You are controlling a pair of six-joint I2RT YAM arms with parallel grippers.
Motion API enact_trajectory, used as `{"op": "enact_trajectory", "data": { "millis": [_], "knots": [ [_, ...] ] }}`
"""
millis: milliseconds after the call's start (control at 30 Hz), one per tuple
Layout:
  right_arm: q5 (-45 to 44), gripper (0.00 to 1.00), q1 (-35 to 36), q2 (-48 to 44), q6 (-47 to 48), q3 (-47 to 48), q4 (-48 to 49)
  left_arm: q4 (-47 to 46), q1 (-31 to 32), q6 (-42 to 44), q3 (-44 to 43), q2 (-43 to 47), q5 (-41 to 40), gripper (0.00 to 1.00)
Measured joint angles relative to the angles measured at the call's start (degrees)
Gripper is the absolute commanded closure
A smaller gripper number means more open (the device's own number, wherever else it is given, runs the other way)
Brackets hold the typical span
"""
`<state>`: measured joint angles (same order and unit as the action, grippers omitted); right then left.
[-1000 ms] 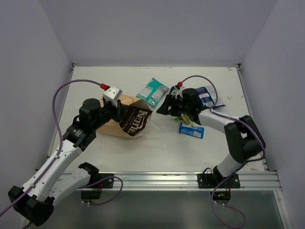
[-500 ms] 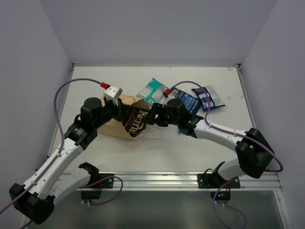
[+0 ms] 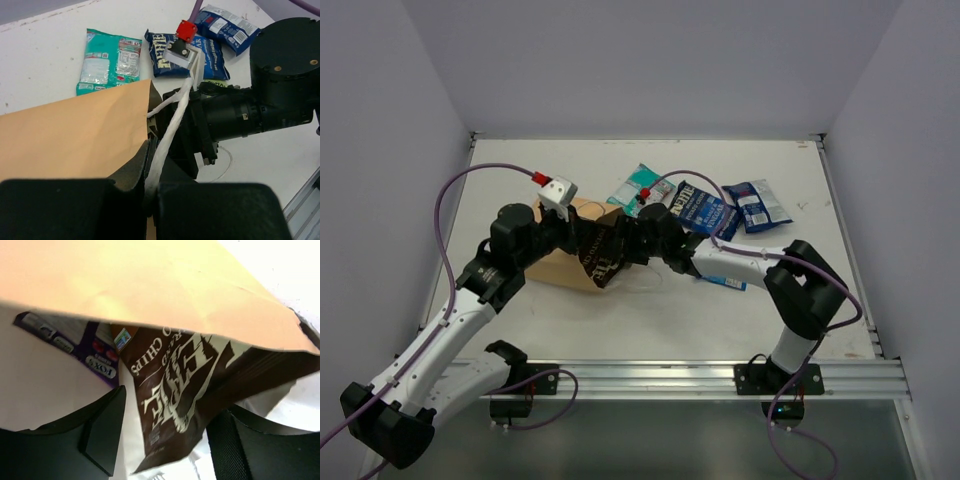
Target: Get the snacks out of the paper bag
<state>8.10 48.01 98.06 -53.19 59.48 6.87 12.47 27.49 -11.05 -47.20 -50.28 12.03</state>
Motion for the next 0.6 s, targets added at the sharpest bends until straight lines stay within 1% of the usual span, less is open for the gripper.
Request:
{"op": "enact_trajectory", "data": {
  "millis": [100, 133, 167, 233, 267, 433, 600],
  "knots": [
    [0.0, 0.44, 0.1, 1.8, -0.4, 0.9, 0.0, 0.0, -0.1, -0.3, 0.0, 0.0, 0.0, 1.00],
    [0.0, 0.55, 0.1, 2.1, -0.5, 0.9, 0.0, 0.0, -0.1, -0.4, 0.0, 0.0, 0.0, 1.00],
    [0.0, 0.63, 0.1, 2.4, -0.3, 0.9, 0.0, -0.1, -0.1, -0.4, 0.0, 0.0, 0.0, 1.00],
    [0.0, 0.83, 0.1, 2.7, -0.4, 1.0, -0.1, -0.1, -0.1, -0.4, 0.0, 0.1, 0.0, 1.00],
    [0.0, 1.00, 0.1, 2.8, -0.1, 1.2, -0.2, -0.4, -0.1, -0.4, 0.2, 0.1, 0.0, 1.00],
    [-0.1, 1.00, 0.2, 1.3, 1.3, 1.8, -1.2, -1.4, -0.1, -0.4, 1.6, 0.7, 0.0, 1.00],
    [0.7, 1.00, 0.2, -6.8, 3.6, 1.9, -4.3, -2.1, -0.1, -0.4, 2.9, 1.2, -0.4, 1.00]
  ]
}}
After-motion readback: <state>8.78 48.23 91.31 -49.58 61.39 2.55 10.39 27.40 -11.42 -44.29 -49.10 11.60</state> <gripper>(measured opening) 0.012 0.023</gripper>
